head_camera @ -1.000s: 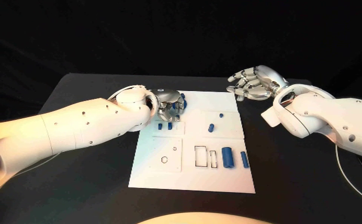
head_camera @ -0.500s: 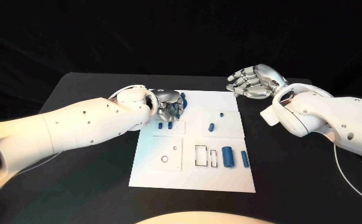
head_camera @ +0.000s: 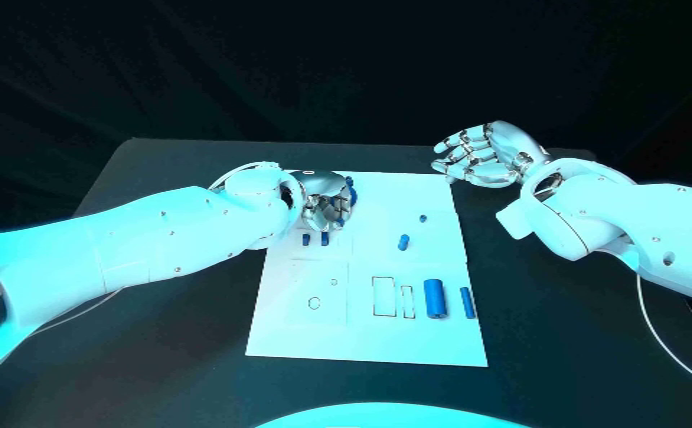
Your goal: Assemble the parts on the task board
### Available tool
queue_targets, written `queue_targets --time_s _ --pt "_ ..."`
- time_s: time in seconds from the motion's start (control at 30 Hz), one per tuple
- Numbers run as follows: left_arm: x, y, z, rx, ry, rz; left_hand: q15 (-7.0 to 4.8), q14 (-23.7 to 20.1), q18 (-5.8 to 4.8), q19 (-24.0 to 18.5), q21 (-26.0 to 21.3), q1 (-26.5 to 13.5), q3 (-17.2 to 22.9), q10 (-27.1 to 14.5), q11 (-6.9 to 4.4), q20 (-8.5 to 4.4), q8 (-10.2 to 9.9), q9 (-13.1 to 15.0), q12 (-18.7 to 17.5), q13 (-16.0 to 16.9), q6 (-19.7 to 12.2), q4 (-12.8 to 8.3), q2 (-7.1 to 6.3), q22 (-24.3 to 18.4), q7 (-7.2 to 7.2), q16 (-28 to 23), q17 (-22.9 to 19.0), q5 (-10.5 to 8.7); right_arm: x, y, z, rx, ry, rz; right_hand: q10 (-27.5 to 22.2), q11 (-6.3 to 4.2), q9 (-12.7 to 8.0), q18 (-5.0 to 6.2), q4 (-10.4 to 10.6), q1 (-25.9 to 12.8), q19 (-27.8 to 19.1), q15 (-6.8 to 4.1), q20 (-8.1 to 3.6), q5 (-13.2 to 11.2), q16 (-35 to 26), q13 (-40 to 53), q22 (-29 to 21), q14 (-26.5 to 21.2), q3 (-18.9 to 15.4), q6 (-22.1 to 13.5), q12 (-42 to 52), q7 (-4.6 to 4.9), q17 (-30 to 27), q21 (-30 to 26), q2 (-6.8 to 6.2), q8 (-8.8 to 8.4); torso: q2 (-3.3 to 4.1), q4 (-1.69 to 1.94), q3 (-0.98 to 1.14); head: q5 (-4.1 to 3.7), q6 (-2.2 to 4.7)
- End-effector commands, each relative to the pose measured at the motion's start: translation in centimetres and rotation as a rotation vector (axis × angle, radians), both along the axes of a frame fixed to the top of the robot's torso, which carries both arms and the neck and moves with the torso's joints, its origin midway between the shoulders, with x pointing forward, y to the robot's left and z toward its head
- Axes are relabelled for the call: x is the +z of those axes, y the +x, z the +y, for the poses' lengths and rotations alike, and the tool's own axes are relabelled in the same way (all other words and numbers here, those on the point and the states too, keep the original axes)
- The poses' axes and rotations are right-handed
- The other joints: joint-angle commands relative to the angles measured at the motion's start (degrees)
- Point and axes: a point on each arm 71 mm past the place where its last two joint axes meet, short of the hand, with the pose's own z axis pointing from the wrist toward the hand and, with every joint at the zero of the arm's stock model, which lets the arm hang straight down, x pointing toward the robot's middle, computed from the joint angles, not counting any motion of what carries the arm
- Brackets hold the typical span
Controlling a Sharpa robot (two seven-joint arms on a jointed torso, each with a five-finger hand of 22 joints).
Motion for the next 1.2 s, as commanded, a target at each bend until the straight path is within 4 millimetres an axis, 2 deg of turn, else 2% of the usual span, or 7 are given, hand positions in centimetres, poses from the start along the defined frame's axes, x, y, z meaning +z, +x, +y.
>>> queue_targets --time_s 0.03,0.23,0.43,0.67,0.83,1.1,1.2 --pt "-0.1 -0.2 -0.3 -0.017 -0.023 0.011 -0.09 0.9 -0.4 1.0 0.9 -0.5 0.5 1.2 -0.08 0.0 -0.2 0.0 -0.6 -0.4 1.1 -0.2 0.4 1.2 -0.07 0.7 0.7 -0.39 0.0 0.0 0.2 0.016 0.007 -0.007 -0.1 0.33 -0.1 0.18 -0.1 -0.1 -0.2 -0.03 0.23 -0.2 -0.4 -0.1 -0.1 -0.5 0.3 -0.4 -0.3 1.27 -0.1 -0.3 -0.59 -0.06 -0.02 0.03 0.01 0.0 0.05" --pt "0.1 -0.1 -0.3 -0.015 -0.044 -0.008 -0.72 3.0 -1.04 3.5 3.6 -1.0 1.7 5.1 -0.76 -0.56 -0.6 0.2 -2.4 -1.1 4.1 -2.1 0.94 4.9 -0.23 1.9 3.1 -0.42 0.0 -0.1 0.2 0.016 0.007 -0.005 -0.1 0.35 -0.1 0.18 -0.1 -0.1 -0.2 -0.01 0.25 -0.2 -0.5 -0.2 -0.1 -0.5 0.3 -0.4 -0.3 1.28 -0.1 -0.3 -0.59 -0.07 -0.02 0.03 -0.02 0.0 0.1" --pt "0.3 0.0 0.0 -0.001 -0.068 -0.03 -0.86 3.7 -1.28 4.5 4.6 -1.6 2.9 6.8 -0.8 -0.75 -1.4 0.2 -4.3 -1.6 5.3 -3.2 0.92 6.3 -0.18 2.2 3.5 -0.36 -0.1 -0.1 0.2 0.017 0.007 -0.002 -0.1 0.37 -0.1 0.18 -0.1 -0.1 -0.2 0.02 0.28 -0.2 -0.5 -0.3 -0.2 -0.5 0.3 -0.4 -0.3 1.3 -0.2 -0.4 -0.59 -0.07 -0.04 0.02 -0.07 -0.01 0.27" --pt "0.7 -0.1 0.5 0.016 -0.095 -0.048 -0.84 3.8 -1.32 4.6 4.8 -1.9 3.2 7.1 -0.74 -0.74 -1.7 0.2 -4.9 -1.7 5.5 -3.4 0.84 6.5 -0.16 2.2 3.6 -0.35 -0.2 -0.1 0.2 0.018 0.006 0.002 -0.1 0.39 -0.1 0.18 -0.2 -0.1 -0.3 0.04 0.3 -0.2 -0.6 -0.4 -0.3 -0.5 0.3 -0.5 -0.4 1.32 -0.2 -0.5 -0.59 -0.07 -0.06 -0.03 -0.05 0.01 0.54" --pt "1.3 -0.3 1.0 0.029 -0.12 -0.044 -0.82 3.9 -1.34 4.7 4.9 -2.1 3.3 7.2 -0.68 -0.72 -1.9 0.2 -5.2 -1.7 5.5 -3.5 0.73 6.5 -0.13 2.2 3.6 -0.38 -0.3 -0.1 0.2 0.018 0.006 0.004 -0.2 0.41 -0.1 0.18 -0.2 -0.1 -0.3 0.07 0.33 -0.2 -0.7 -0.5 -0.4 -0.6 0.3 -0.5 -0.4 1.33 -0.2 -0.6 -0.59 -0.07 -0.13 0.08 0.02 0.08 0.62" --pt "2.2 -0.9 2.5 0.057 -0.131 -0.017 -0.76 3.9 -1.35 4.7 4.9 -2.5 3.4 7.4 -0.62 -0.66 -2.2 0.2 -5.7 -1.8 5.6 -3.7 0.54 6.6 -0.1 2.2 3.5 -0.41 -0.3 -0.1 0.1 0.016 0.005 0.007 -0.2 0.44 -0.1 0.18 -0.2 -0.2 -0.4 0.12 0.38 -0.2 -0.9 -0.7 -0.6 -0.6 0.3 -0.5 -0.4 1.36 -0.3 -0.7 -0.61 -0.07 -0.15 0.14 0.09 0.23 0.63" --pt "2.2 -0.9 3.2 0.069 -0.122 -0.004 -0.75 3.9 -1.33 4.6 4.9 -2.6 3.4 7.5 -0.61 -0.65 -2.3 0.2 -5.8 -1.8 5.6 -3.7 0.5 6.5 -0.09 2.2 3.5 -0.42 -0.4 -0.1 0.1 0.015 0.004 0.008 -0.2 0.45 -0.1 0.18 -0.2 -0.2 -0.4 0.13 0.39 -0.2 -1.0 -0.8 -0.7 -0.7 0.3 -0.5 -0.5 1.37 -0.4 -0.7 -0.61 -0.07 -0.07 0.14 0.04 0.29 0.66"
